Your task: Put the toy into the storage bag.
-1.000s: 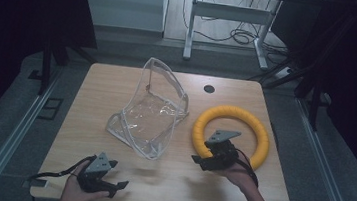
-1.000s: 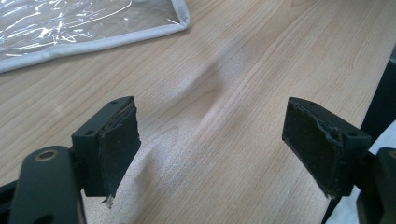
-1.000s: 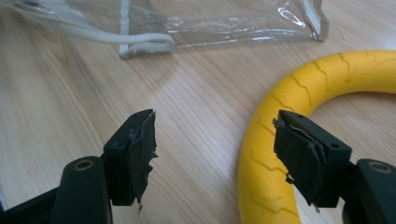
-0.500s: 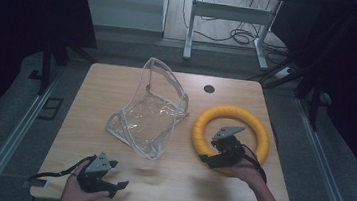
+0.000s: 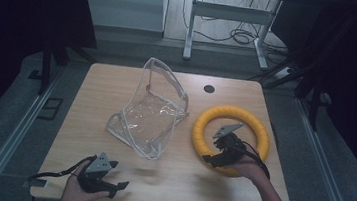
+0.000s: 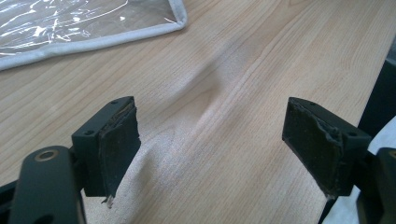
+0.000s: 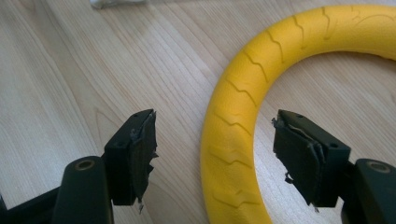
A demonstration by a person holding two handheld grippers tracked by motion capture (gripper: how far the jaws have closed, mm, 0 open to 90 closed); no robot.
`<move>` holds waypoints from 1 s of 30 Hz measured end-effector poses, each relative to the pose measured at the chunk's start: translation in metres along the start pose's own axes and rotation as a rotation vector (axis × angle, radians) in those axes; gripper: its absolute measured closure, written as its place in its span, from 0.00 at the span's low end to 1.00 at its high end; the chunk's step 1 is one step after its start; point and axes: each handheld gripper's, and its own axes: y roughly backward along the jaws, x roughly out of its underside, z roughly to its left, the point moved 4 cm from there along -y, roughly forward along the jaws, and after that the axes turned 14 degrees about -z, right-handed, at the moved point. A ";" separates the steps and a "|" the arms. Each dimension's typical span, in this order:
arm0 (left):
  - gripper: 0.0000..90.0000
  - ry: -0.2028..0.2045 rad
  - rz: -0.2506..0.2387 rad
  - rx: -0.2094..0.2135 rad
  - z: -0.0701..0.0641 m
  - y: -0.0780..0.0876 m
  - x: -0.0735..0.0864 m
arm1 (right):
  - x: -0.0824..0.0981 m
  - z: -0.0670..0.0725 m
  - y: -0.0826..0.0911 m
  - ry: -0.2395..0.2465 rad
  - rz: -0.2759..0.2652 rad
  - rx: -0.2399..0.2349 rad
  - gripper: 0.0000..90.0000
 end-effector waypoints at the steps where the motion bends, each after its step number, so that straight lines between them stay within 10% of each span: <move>1: 0.21 0.002 -0.002 0.001 0.000 0.000 0.000 | 0.001 -0.002 -0.001 -0.004 0.013 -0.004 0.34; 30: 0.21 0.005 0.002 0.009 -0.001 -0.001 0.001 | 0.027 -0.015 -0.011 0.026 0.244 -0.033 0.36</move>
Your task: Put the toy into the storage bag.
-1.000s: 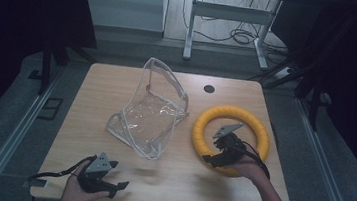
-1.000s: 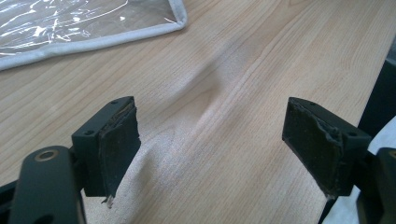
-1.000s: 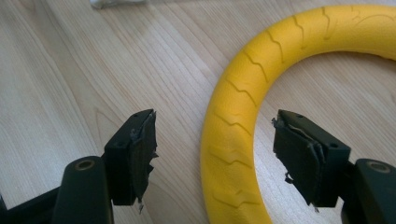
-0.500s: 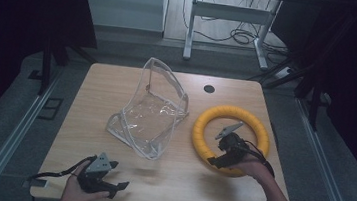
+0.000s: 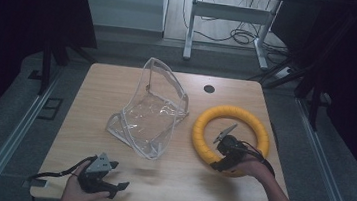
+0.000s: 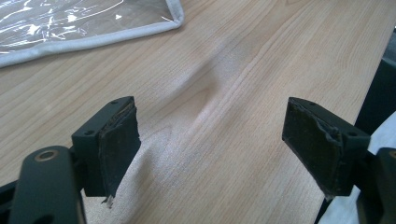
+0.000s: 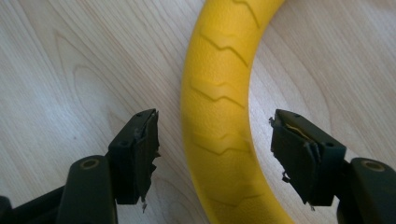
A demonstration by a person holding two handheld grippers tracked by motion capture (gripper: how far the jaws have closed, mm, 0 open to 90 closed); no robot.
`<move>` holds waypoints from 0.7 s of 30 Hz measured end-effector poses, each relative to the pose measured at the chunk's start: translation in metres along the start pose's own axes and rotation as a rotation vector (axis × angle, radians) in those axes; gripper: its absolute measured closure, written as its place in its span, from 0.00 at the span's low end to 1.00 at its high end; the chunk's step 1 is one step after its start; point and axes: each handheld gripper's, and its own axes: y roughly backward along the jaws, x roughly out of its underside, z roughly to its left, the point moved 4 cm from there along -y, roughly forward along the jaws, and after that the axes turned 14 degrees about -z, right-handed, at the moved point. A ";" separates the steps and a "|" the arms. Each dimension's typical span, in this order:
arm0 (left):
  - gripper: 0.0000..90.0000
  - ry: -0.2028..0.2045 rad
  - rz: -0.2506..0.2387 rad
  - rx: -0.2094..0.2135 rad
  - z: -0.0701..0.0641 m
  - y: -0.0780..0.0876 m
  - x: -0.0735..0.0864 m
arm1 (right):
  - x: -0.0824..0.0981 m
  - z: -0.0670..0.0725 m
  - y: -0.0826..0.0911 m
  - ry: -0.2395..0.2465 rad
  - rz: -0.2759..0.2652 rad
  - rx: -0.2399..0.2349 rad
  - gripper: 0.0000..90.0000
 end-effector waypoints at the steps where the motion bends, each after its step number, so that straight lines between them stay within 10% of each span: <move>1: 0.21 0.000 0.001 0.000 0.000 0.000 0.000 | 0.001 -0.001 -0.001 0.000 0.008 0.000 0.37; 21: 0.21 0.001 0.003 0.003 0.000 0.000 0.000 | 0.003 -0.005 -0.026 0.077 0.212 -0.034 0.47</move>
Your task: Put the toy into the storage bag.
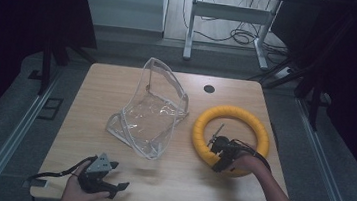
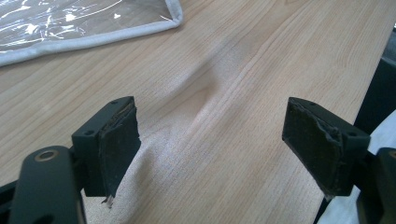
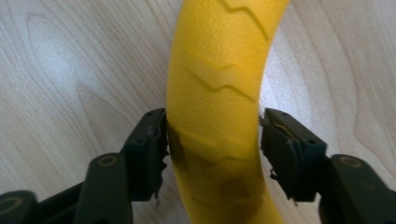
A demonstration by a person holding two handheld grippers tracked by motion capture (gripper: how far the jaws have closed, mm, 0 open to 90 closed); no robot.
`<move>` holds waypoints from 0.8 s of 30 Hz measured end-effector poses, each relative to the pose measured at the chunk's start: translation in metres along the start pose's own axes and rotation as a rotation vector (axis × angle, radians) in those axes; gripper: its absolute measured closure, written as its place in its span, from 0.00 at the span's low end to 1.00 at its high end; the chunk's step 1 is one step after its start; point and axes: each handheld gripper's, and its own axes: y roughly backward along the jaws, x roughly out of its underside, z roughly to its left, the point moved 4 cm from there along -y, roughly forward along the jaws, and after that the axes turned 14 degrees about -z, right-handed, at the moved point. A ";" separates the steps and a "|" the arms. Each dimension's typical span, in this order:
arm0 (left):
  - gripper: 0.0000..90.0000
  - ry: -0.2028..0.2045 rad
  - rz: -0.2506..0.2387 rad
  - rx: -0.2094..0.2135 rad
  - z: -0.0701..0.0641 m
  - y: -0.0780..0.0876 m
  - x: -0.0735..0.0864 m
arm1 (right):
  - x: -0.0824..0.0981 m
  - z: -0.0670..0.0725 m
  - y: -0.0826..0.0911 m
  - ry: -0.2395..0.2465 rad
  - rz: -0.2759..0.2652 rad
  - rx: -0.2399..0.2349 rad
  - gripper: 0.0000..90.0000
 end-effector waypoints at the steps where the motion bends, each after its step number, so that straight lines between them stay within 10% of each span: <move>1: 0.21 0.000 0.000 0.000 0.000 0.000 0.000 | 0.000 0.000 -0.002 0.005 0.006 -0.002 0.48; 24: 0.21 -0.002 0.003 0.001 0.000 -0.001 0.001 | -0.007 -0.002 -0.006 0.061 0.068 -0.056 0.57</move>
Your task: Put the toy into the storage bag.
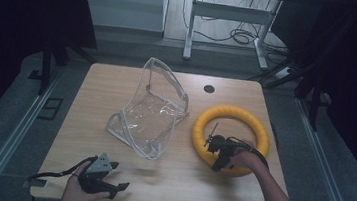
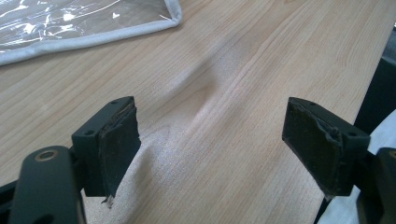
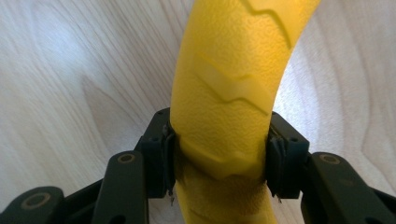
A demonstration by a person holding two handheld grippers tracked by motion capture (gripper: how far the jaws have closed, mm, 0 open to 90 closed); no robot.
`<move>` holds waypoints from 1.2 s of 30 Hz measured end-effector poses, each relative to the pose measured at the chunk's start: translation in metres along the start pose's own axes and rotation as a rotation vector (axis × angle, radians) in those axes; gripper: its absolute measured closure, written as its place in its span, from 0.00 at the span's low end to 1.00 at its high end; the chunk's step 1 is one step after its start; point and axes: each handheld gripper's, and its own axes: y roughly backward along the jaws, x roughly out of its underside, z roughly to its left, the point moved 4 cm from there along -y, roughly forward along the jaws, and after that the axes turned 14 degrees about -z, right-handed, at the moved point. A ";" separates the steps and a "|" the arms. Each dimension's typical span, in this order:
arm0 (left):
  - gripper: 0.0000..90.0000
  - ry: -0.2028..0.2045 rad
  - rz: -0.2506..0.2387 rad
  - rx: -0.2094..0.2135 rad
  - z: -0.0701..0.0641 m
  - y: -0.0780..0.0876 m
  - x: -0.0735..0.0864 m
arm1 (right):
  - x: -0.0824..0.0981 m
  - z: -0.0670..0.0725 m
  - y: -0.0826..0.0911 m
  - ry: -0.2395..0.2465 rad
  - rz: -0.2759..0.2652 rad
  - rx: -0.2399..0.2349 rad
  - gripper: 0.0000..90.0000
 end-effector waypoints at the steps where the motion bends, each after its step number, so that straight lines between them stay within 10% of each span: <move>1: 0.21 0.000 -0.001 0.000 0.000 0.000 0.000 | -0.001 0.000 0.003 -0.014 -0.020 -0.009 0.57; 36: 0.21 0.003 -0.012 -0.002 0.000 0.000 -0.001 | -0.019 -0.008 0.087 -0.111 -0.447 -0.013 0.58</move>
